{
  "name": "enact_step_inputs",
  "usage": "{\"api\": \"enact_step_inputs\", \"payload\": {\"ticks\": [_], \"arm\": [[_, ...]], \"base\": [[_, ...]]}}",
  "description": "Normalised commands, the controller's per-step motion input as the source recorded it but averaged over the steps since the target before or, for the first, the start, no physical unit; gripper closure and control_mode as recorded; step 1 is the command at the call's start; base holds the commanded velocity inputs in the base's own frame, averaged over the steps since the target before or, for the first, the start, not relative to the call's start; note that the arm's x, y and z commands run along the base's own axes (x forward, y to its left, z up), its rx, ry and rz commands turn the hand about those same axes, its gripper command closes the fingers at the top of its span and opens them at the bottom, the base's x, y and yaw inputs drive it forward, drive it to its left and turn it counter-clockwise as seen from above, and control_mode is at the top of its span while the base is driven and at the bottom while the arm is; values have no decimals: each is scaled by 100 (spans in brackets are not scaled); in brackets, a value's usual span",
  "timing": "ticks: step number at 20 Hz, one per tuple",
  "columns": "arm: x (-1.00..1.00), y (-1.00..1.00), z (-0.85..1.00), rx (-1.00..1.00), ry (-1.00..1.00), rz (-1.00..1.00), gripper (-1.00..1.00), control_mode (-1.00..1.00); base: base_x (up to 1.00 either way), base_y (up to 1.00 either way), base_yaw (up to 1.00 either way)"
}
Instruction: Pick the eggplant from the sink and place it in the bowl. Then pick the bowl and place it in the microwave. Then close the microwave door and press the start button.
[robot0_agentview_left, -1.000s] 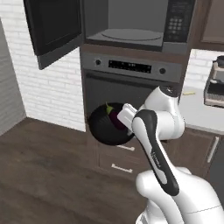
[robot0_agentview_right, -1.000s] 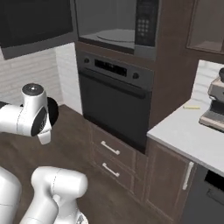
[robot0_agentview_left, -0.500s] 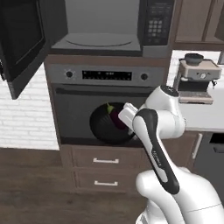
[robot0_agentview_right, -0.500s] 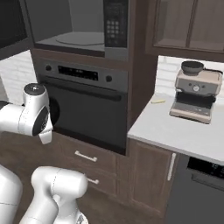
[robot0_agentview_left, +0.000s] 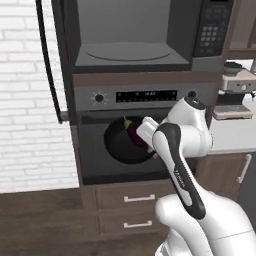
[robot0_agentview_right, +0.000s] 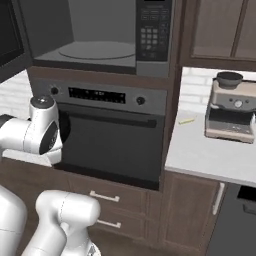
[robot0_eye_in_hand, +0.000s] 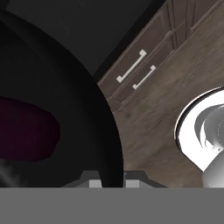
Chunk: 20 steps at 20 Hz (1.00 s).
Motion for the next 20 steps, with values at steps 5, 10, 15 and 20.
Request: {"api": "enact_step_inputs", "payload": {"ticks": [5, 10, 15, 20], "arm": [[0, 0, 0, 0, 0, 0, 100, 100], [0, 0, 0, 0, 0, 0, 100, 100], [0, 0, 0, 0, 0, 0, 100, 100], [0, 0, 0, 0, 0, 0, 100, 100]], "base": [[47, 35, -31], [30, 1, -14], [53, 4, -1], [41, 9, 0]]}}
